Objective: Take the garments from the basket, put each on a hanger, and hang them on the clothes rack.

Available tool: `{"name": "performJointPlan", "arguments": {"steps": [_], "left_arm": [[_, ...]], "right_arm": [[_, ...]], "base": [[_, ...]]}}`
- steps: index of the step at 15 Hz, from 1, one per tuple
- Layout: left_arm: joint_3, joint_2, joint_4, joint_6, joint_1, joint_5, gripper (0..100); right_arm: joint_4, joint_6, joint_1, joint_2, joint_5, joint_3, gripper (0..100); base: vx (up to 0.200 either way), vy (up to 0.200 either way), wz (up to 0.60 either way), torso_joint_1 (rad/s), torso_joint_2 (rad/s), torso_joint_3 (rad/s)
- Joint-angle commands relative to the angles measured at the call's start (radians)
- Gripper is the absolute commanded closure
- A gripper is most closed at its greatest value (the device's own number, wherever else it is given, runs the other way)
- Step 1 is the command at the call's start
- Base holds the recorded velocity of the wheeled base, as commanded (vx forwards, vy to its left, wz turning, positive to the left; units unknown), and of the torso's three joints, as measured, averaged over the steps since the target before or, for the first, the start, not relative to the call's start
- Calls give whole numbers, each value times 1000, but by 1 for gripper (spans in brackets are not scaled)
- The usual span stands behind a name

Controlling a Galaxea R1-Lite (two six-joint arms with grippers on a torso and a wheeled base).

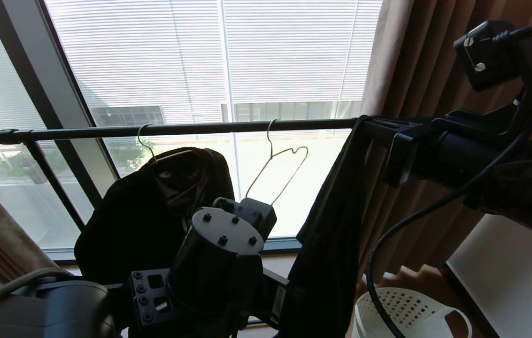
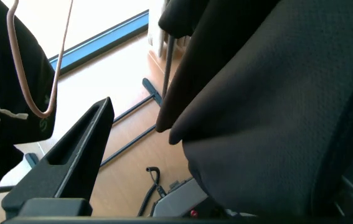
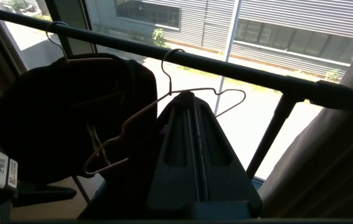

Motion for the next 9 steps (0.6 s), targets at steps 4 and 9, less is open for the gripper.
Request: {"name": "performJointPlan", "arguments": {"steps": [4, 9], "left_arm": [[9, -8, 0, -2, -25, -1, 0], [8, -36, 1, -1, -39, -1, 0]], "right_arm": [[-1, 10, 0, 35, -1, -27, 100], [-1, 19, 0, 56, -1, -32, 100]], "base": [[0, 0, 0, 0, 0, 0], [0, 0, 0, 0, 0, 0]]}}
